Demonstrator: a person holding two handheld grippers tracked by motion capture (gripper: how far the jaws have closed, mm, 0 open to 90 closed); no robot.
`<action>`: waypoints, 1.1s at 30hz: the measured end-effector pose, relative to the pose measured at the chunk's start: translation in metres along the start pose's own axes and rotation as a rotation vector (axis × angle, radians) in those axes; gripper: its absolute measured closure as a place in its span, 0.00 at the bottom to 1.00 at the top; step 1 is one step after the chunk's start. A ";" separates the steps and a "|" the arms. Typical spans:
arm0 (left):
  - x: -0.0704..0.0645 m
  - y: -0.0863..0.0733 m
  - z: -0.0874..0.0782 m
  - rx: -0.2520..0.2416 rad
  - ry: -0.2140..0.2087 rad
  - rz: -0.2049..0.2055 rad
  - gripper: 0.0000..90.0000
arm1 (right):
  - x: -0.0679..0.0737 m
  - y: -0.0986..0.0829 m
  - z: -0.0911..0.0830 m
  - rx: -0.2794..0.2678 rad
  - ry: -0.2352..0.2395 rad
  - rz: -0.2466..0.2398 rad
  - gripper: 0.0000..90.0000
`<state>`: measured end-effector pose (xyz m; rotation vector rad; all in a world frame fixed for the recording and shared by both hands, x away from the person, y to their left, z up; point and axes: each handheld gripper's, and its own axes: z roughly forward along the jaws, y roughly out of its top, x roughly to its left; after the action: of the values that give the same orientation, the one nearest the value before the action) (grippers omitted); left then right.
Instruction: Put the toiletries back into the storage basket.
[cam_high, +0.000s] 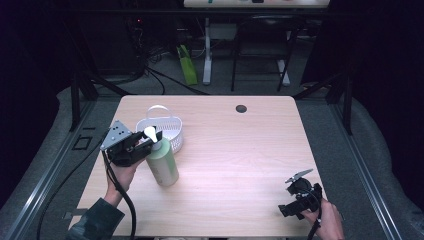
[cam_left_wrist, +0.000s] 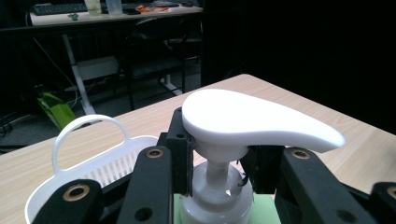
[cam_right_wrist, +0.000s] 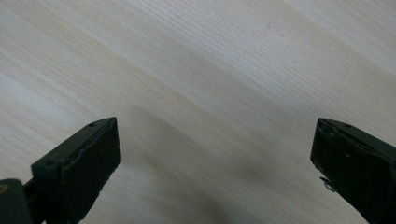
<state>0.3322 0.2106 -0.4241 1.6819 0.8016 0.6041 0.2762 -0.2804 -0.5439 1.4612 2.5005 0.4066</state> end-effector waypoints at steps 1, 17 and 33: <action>0.000 0.000 0.000 0.001 -0.001 0.000 0.74 | -0.001 0.000 0.000 -0.003 0.001 -0.006 0.01; -0.002 0.008 -0.008 -0.013 0.001 0.017 0.74 | -0.001 0.000 0.000 -0.007 -0.004 -0.014 0.02; -0.004 0.017 -0.014 -0.014 0.003 0.030 0.74 | 0.000 0.001 -0.001 -0.007 -0.011 -0.024 0.02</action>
<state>0.3227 0.2139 -0.4045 1.6831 0.7741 0.6316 0.2766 -0.2804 -0.5428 1.4261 2.5028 0.4024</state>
